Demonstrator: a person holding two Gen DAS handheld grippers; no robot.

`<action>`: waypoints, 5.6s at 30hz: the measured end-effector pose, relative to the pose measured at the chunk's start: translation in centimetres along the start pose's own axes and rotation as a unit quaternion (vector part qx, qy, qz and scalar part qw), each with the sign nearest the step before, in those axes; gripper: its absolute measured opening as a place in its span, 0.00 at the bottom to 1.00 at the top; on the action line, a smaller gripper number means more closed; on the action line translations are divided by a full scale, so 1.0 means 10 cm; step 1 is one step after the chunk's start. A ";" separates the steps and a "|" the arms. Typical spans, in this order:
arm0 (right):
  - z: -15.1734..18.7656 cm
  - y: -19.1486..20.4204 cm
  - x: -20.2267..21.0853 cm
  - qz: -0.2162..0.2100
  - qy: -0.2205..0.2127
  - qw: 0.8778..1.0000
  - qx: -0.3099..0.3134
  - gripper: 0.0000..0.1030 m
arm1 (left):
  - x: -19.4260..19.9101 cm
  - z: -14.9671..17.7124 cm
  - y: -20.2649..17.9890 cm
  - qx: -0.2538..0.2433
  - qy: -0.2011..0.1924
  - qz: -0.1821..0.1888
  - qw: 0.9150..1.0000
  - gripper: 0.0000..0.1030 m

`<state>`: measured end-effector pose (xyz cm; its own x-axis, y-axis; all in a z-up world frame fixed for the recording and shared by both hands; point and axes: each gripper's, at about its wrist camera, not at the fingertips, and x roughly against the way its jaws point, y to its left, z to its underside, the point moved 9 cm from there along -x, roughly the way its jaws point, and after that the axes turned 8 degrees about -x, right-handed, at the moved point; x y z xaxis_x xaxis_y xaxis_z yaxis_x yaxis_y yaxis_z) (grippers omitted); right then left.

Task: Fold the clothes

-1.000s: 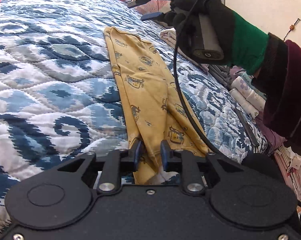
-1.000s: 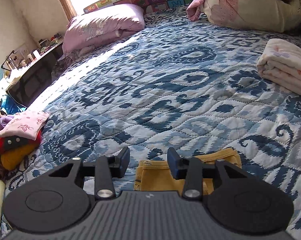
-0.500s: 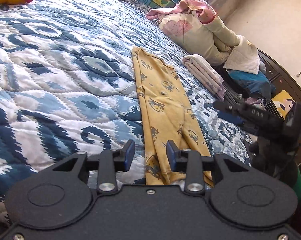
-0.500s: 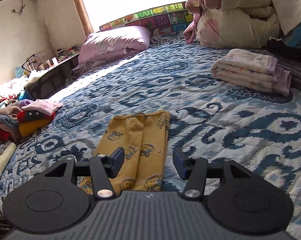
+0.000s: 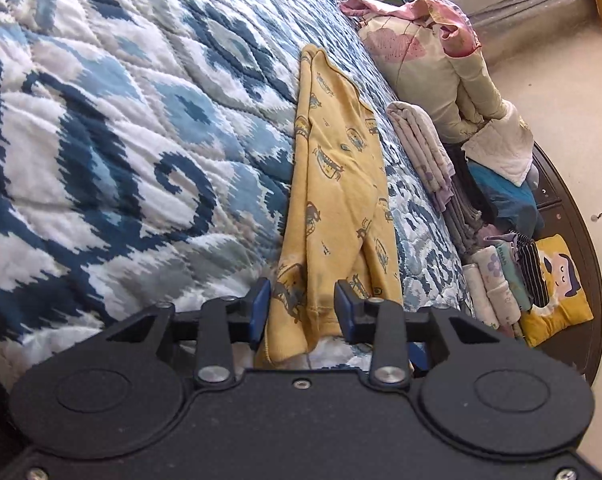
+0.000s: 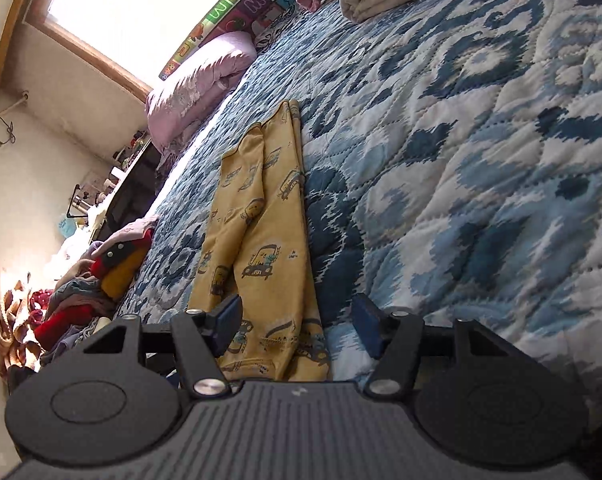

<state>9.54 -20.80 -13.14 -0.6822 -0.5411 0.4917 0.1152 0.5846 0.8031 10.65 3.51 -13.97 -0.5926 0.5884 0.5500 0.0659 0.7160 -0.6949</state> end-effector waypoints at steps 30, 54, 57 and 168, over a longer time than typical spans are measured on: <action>0.23 0.42 0.49 0.126 -0.087 0.868 0.473 0.43 | 0.43 0.35 -0.70 -0.588 -0.016 -0.141 0.796 0.55; 1.10 0.37 0.07 0.128 -0.125 0.539 0.823 0.33 | 0.09 0.90 -0.22 -0.913 -0.100 -0.176 0.354 0.36; 1.06 0.37 0.05 0.131 -0.105 0.556 0.814 0.17 | 0.04 0.91 -0.24 -0.916 -0.086 -0.178 0.349 0.10; -1.43 0.31 -1.18 -0.019 0.016 0.994 0.111 0.66 | -0.81 -1.67 -0.11 -0.148 -0.084 -0.044 0.984 0.46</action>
<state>28.26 -21.21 -11.63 -0.6594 -0.5821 0.4757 -0.0742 0.6801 0.7294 28.75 4.24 -9.91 -0.7288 0.4662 0.5015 0.2247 0.8547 -0.4679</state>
